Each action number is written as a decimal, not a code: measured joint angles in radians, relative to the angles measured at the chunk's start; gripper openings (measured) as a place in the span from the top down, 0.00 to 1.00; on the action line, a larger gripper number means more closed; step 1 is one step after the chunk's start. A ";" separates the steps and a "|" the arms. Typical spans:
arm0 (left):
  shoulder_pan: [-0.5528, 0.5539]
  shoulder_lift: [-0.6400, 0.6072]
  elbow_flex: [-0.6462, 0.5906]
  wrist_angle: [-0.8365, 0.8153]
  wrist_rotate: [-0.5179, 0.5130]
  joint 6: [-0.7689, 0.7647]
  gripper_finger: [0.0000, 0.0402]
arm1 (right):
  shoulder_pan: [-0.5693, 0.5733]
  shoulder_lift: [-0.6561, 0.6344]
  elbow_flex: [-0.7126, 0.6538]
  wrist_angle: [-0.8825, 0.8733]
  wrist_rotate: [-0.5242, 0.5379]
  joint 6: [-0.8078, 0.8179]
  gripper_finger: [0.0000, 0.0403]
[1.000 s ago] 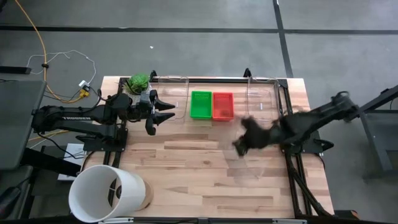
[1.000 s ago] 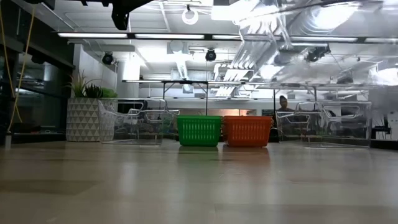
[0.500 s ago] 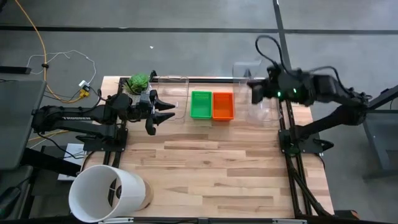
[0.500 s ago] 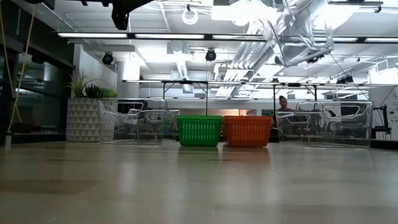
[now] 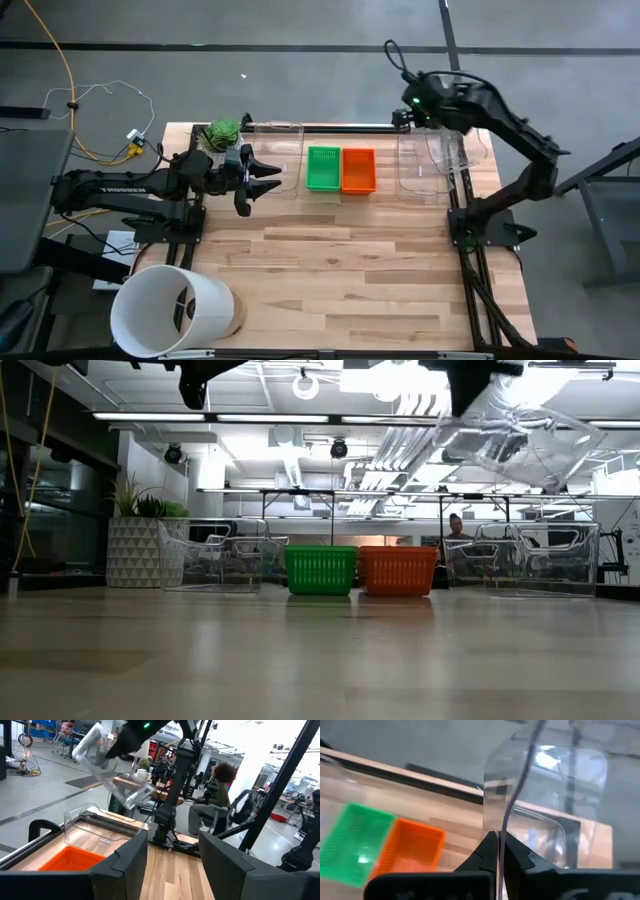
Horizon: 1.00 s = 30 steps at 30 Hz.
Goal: Stack baskets by color
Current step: Stack the bottom transparent bin on the top right transparent bin
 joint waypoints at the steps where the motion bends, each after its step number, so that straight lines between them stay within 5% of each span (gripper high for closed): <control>1: 0.000 0.000 0.000 0.000 0.000 0.000 0.59 | -0.020 0.011 -0.021 0.007 -0.005 -0.002 1.00; 15: 0.000 0.000 0.000 0.000 0.008 0.000 0.59 | -0.145 0.068 -0.340 0.166 -0.112 0.167 1.00; 30: 0.000 0.000 0.000 0.000 0.008 0.044 0.59 | -0.176 0.067 -0.476 0.276 -0.227 0.348 1.00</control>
